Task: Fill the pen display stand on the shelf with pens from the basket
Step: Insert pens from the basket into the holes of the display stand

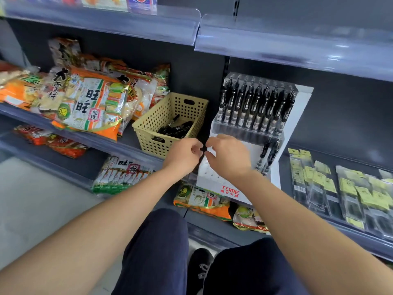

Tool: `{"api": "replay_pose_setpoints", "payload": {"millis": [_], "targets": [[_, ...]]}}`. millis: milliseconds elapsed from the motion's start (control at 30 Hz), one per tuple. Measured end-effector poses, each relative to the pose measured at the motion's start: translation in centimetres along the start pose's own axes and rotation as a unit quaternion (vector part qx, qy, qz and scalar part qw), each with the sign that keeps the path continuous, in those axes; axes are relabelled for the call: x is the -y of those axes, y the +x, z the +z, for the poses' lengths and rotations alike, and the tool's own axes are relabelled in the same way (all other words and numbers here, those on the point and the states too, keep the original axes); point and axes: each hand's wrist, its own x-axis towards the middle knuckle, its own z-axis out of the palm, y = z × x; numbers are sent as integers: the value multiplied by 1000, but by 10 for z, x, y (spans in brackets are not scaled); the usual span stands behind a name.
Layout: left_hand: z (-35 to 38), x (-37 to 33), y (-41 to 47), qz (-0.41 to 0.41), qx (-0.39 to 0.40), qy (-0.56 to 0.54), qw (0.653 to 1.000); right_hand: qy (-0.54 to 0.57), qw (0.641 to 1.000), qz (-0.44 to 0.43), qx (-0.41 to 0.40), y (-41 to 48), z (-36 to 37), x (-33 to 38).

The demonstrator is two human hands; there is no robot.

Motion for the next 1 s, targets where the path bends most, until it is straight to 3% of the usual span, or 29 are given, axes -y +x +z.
{"api": "replay_pose_setpoints", "payload": {"millis": [500,1000], "targets": [[-68,138,-37,-127,-51,77,988,42,988,-131,67,26,69,103],[-35,329,-42,-240,45,128,961,63,955,-150,249,47,239,189]]}}
